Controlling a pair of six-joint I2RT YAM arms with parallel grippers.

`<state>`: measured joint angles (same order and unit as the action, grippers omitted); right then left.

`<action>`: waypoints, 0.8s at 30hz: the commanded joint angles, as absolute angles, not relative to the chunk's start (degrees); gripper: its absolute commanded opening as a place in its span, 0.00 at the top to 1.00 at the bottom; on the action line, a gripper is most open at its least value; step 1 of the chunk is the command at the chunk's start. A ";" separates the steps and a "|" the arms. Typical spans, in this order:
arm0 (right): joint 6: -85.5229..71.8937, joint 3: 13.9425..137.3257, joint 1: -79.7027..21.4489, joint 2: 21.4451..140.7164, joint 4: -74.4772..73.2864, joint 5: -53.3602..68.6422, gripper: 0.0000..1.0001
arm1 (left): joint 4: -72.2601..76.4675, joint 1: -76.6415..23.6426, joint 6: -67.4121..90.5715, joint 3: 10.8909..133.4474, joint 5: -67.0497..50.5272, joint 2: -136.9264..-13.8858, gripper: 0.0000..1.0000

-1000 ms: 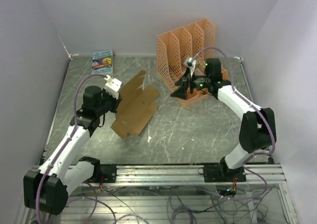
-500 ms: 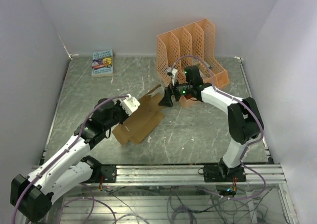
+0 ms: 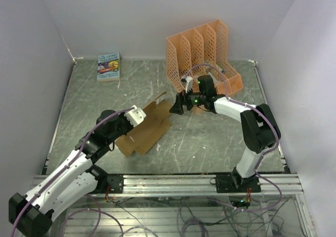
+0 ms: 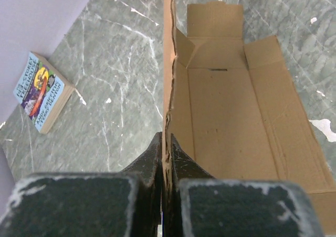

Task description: Fold the paper box

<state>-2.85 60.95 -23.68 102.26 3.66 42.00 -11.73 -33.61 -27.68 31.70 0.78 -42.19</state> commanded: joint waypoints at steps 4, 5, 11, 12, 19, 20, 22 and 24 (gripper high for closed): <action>-6.00 60.53 -23.25 103.85 8.60 39.04 0.11 | -10.77 -34.01 -27.30 30.92 -4.11 -37.39 0.93; -5.87 60.55 -23.24 104.15 8.67 38.90 0.11 | -11.06 -33.99 -27.17 31.14 -4.66 -37.17 0.93; -6.58 61.46 -23.45 106.69 9.74 38.94 0.12 | -12.77 -34.09 -29.05 31.34 -6.05 -35.06 0.93; -7.00 61.56 -23.64 107.27 10.22 39.05 0.12 | -13.16 -34.10 -29.28 31.30 -6.06 -34.39 0.93; -7.89 63.95 -24.39 109.90 11.86 40.39 0.22 | -13.67 -34.10 -29.82 30.50 -7.52 -31.70 0.93; -7.26 64.34 -24.65 110.07 11.79 40.18 0.21 | -14.02 -34.08 -30.00 30.77 -7.61 -32.23 0.93; -5.90 65.09 -24.70 110.48 12.01 40.16 0.20 | -14.14 -34.10 -30.24 30.92 -8.00 -32.89 0.93; -4.53 65.63 -24.70 110.88 12.12 40.22 0.20 | -14.21 -34.10 -30.23 30.96 -7.93 -32.91 0.93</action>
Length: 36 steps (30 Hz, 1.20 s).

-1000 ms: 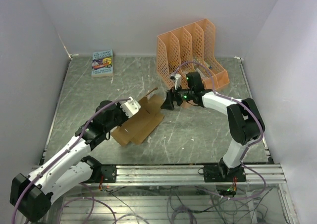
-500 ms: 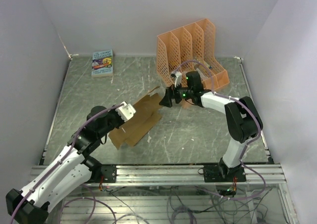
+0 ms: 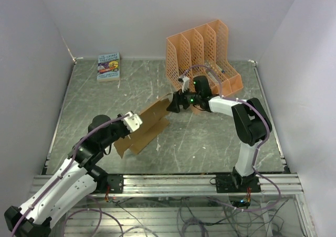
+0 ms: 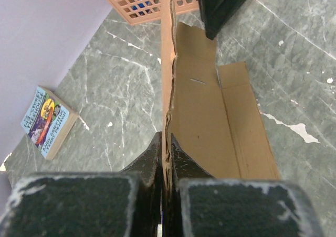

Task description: Fold the paper box

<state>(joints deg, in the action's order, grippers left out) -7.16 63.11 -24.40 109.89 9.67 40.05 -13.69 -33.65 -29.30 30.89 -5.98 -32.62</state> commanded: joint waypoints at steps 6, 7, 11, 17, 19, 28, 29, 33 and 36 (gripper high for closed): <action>-2.11 65.22 -24.70 111.70 14.31 42.38 0.21 | -13.98 -34.10 -29.70 30.59 -8.35 -31.12 0.93; -2.19 65.40 -24.72 112.29 14.63 42.94 0.21 | -14.02 -34.10 -29.64 30.65 -8.66 -31.23 0.93; -2.13 66.22 -24.70 113.79 15.33 45.34 0.25 | -14.39 -34.06 -29.79 30.85 -9.07 -31.73 0.93; -2.20 64.91 -24.61 112.98 16.44 48.60 0.61 | -14.32 -34.09 -29.45 30.84 -9.07 -31.28 0.93; -2.08 64.33 -24.41 112.24 16.48 49.16 0.81 | -14.33 -34.09 -29.29 30.77 -9.57 -31.36 0.93; 2.91 59.01 -21.64 101.27 15.75 48.80 1.00 | -13.56 -34.01 -29.51 32.58 -15.24 -36.89 0.93; 3.99 58.40 -21.62 99.42 15.08 48.72 1.00 | -13.27 -34.01 -29.86 32.90 -15.70 -38.28 0.93; 8.17 55.16 -22.04 93.67 13.06 47.05 1.00 | -11.00 -34.01 -31.20 34.24 -16.25 -43.25 0.93; 8.69 52.49 -22.06 90.74 14.31 44.82 1.00 | -7.79 -33.93 -31.27 35.19 -16.54 -46.64 0.93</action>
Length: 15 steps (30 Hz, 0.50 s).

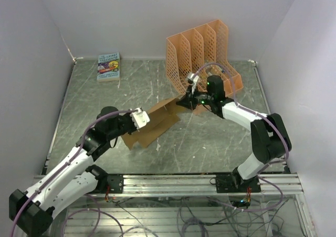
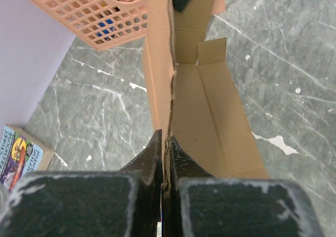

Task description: Fold the paper box

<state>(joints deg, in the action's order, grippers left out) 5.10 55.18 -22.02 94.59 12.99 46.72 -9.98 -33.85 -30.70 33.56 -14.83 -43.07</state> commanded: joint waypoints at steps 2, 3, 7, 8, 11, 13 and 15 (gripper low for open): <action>8.76 50.78 -22.08 90.27 15.24 43.03 1.00 | -5.08 -33.85 -30.72 35.31 -17.27 -48.61 0.93; 8.74 49.74 -22.02 90.41 15.85 42.23 1.00 | -3.84 -33.72 -30.48 35.33 -17.90 -49.79 0.93; 7.41 43.93 -21.41 90.62 21.32 40.46 1.00 | -1.00 -33.66 -29.42 35.66 -20.79 -53.76 0.93; 7.30 43.14 -21.16 90.68 21.94 40.48 1.00 | -0.21 -33.66 -28.91 35.38 -21.09 -53.94 0.93; 3.02 41.25 -19.07 91.31 25.83 42.08 1.00 | 1.70 -33.73 -27.69 34.14 -21.98 -53.28 0.93; -1.05 40.59 -16.66 93.12 28.57 45.69 1.00 | 1.06 -33.74 -27.97 33.79 -22.19 -52.86 0.93; -1.74 40.36 -15.35 95.31 28.30 48.55 1.00 | -0.62 -34.03 -28.92 33.60 -21.18 -51.43 0.93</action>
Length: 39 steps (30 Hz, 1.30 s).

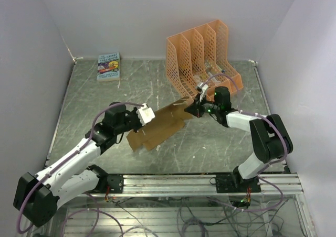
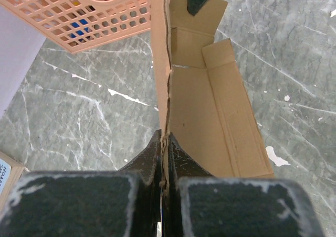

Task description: Fold the paper box

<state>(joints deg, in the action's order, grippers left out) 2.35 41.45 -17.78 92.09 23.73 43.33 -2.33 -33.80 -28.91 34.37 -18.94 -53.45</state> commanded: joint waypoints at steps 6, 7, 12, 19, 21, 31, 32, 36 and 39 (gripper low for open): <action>-0.49 32.75 -15.85 91.67 35.37 50.40 1.00 | -4.50 -35.37 -30.85 33.43 -19.91 -46.59 0.93; 0.16 31.94 -16.15 90.88 35.49 50.22 1.00 | -5.00 -36.11 -31.19 33.44 -19.32 -46.00 0.93; 0.87 26.95 -16.88 85.51 40.94 47.91 1.00 | -6.38 -41.31 -32.96 33.27 -14.71 -44.03 0.93; 3.24 28.98 -16.88 85.50 49.06 40.94 1.00 | -0.12 -42.69 -34.62 33.20 -11.50 -48.87 0.93; 5.96 28.94 -16.90 86.31 52.38 39.15 1.00 | 1.55 -42.70 -35.81 34.24 -10.84 -51.34 0.93; 11.89 24.33 -16.96 89.65 66.25 32.07 1.00 | 3.39 -43.87 -40.73 37.46 -12.44 -57.36 0.93; 11.76 23.93 -17.03 89.85 67.41 31.09 1.00 | 2.91 -44.18 -40.94 37.52 -12.55 -57.56 0.93; 9.75 22.49 -16.96 90.58 69.53 31.00 1.00 | 2.90 -45.74 -40.81 36.42 -12.21 -58.33 0.93; 8.44 21.28 -16.90 91.51 70.57 32.52 1.00 | 3.06 -47.23 -40.93 35.77 -11.67 -58.70 0.93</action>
